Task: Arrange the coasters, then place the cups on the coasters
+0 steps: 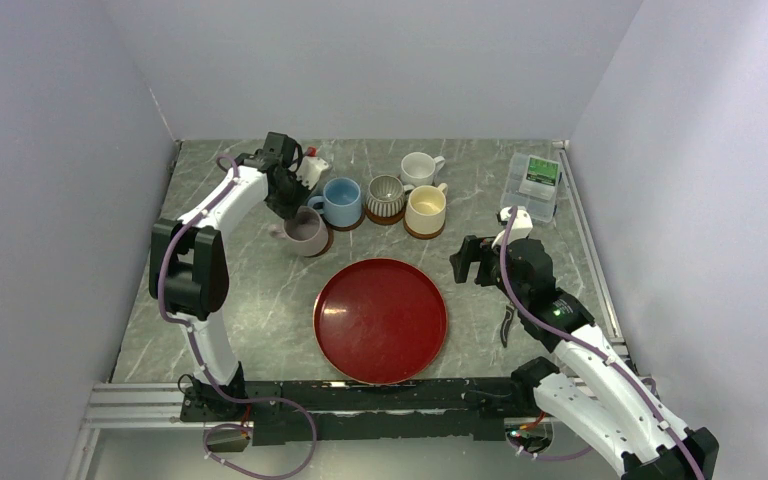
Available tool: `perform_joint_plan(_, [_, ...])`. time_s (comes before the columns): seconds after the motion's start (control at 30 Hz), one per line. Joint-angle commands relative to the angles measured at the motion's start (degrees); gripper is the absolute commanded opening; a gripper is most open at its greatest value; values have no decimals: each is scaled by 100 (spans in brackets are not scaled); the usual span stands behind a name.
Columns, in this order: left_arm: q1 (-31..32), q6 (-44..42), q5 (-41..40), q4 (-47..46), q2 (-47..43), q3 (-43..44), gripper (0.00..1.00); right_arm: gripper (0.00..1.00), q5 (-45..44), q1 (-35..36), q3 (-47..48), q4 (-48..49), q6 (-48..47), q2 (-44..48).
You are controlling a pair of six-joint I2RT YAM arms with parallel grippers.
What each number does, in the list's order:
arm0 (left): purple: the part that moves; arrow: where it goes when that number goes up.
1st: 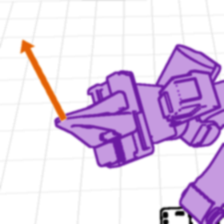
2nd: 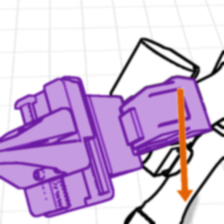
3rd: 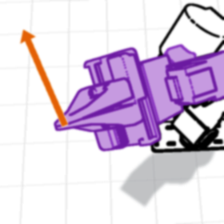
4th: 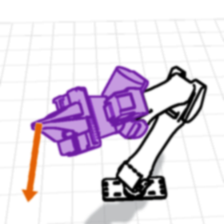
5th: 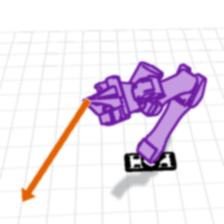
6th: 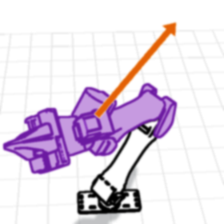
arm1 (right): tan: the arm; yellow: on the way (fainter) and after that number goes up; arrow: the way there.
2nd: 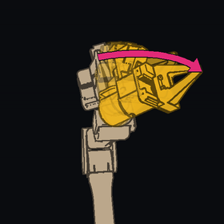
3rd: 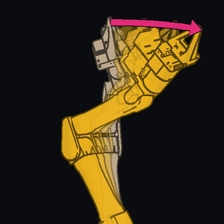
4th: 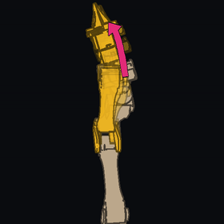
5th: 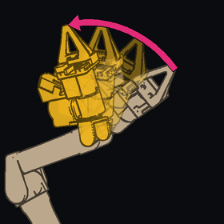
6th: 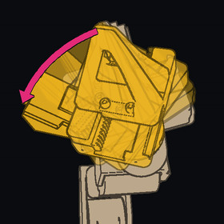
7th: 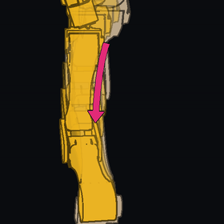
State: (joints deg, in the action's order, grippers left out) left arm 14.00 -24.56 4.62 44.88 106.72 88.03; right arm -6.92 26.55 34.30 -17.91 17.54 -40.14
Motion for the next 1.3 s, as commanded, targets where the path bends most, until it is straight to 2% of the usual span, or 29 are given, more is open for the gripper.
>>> perform_joint_plan(0.0, [-29,-52,70,-195,-42,443,3,91,47,-24,-12,247,-53,42])
perform_joint_plan(0.97, [-38,-4,-76,-229,338,621,3,91,49,-27,-20,260,-66,15])
perform_joint_plan(1.27, [-38,127,-280,-220,467,700,8,91,43,-22,-38,276,-60,59])
